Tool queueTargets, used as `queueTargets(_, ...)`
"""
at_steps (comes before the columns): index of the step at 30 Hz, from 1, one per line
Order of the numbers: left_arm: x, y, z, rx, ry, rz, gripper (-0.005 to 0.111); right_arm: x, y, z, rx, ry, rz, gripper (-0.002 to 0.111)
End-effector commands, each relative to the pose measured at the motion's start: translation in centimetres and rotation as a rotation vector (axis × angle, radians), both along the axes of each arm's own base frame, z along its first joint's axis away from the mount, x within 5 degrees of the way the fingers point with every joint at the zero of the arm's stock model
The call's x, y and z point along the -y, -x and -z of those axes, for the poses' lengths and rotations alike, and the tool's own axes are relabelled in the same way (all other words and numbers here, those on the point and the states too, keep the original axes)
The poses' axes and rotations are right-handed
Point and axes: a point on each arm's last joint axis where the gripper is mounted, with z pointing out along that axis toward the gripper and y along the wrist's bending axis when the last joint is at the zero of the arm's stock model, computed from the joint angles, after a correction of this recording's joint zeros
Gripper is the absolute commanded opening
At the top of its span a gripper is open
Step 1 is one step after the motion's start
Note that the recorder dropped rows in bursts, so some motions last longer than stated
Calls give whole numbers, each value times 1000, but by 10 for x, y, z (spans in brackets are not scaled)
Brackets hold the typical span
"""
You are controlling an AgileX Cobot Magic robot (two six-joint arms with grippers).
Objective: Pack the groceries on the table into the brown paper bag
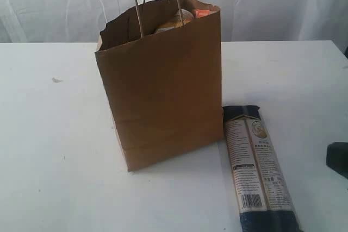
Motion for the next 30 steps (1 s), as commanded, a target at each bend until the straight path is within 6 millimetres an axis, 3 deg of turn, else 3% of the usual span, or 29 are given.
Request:
queueTargets(1, 0, 0, 1, -5, 8, -2, 0, 1, -1, -1, -1, -44, 28, 0)
queueTargets(6, 0, 0, 1, -5, 8, -2, 0, 0, -2, -4, -20, -120, 48, 0)
queueTargets(10, 0, 0, 1, -5, 8, -2, 0, 1, -9, -8, 17, -30, 86, 0)
queueTargets(14, 0, 0, 1, -5, 8, -2, 0, 4, -35, -8, -90, 199, 282, 0)
queueTargets(18, 0, 0, 1, -5, 8, -2, 0, -29, -80, -18, -155, 408, 272, 4)
queueTargets(20, 0, 0, 1, -5, 8, -2, 0, -43, -101, -16, -162, 478, 248, 21)
queueTargets(21, 0, 0, 1, -5, 8, -2, 0, -46, -115, -11, -179, 476, 272, 41)
queueTargets(25, 0, 0, 1, -5, 8, -2, 0, -40, -148, 8, -262, 416, 364, 79)
queueTargets(30, 0, 0, 1, -5, 8, -2, 0, -36, -198, 57, -392, 422, 429, 79)
